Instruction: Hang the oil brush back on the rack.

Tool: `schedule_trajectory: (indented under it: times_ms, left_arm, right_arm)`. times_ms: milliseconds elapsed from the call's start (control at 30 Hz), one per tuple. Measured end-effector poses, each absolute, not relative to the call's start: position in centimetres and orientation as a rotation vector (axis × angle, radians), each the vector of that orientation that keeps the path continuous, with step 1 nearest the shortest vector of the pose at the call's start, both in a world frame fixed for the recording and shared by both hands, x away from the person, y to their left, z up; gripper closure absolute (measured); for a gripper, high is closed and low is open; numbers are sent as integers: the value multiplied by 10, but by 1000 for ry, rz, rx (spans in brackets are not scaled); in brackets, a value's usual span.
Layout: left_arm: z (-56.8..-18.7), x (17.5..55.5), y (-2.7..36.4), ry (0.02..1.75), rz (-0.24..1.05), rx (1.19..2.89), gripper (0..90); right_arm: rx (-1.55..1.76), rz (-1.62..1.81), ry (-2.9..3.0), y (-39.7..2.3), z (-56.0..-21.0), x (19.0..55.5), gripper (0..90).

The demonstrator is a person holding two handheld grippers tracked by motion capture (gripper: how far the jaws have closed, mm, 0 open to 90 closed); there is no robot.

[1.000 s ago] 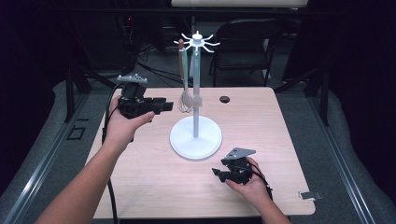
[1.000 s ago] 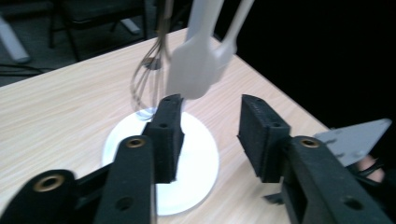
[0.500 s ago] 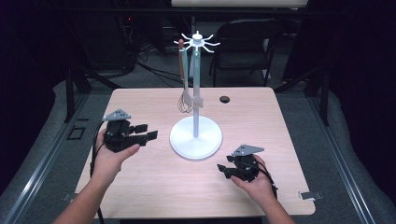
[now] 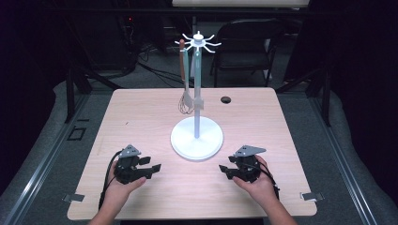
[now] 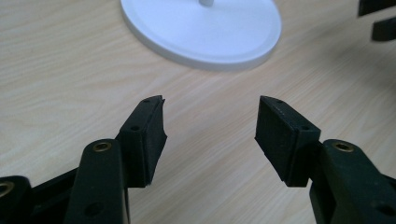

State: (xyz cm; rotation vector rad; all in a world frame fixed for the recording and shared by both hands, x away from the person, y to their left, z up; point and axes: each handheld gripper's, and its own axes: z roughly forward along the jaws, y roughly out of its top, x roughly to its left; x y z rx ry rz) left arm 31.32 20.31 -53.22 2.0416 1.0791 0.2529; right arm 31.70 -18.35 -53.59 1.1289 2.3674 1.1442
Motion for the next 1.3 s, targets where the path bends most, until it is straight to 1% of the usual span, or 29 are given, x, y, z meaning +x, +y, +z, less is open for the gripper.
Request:
schedule_trajectory:
  times_ms: [133, 233, 300, 433, 667, 800, 1100, 1300]
  left_arm:
    - [-545, 314, 204, 1074, 315, 2055, 416]
    - [-553, 314, 204, 1077, 306, 2056, 417]
    - [-557, 314, 205, 1075, 298, 2056, 432]
    - [-561, 313, 205, 1078, 314, 2036, 437]
    - [-563, 315, 205, 1062, 334, 2019, 440]
    - [-565, 316, 206, 1055, 341, 2037, 449]
    - [-568, 319, 209, 1086, 370, 2038, 453]
    - [-568, 321, 212, 1092, 358, 2035, 450]
  right_arm:
    - [1122, 1138, 2372, -182, -538, 317, 453]
    - [1120, 1140, 2382, -181, -540, 317, 453]
    - [1114, 1130, 2395, -180, -541, 317, 453]
    - [1096, 1130, 2401, -179, -544, 317, 454]
    - [1084, 1116, 2416, -171, -552, 315, 456]
    - [1076, 1107, 2416, -169, -555, 316, 455]
    - [1099, 1101, 2406, -171, -560, 319, 452]
    - [1120, 1091, 2399, -175, -561, 321, 449]
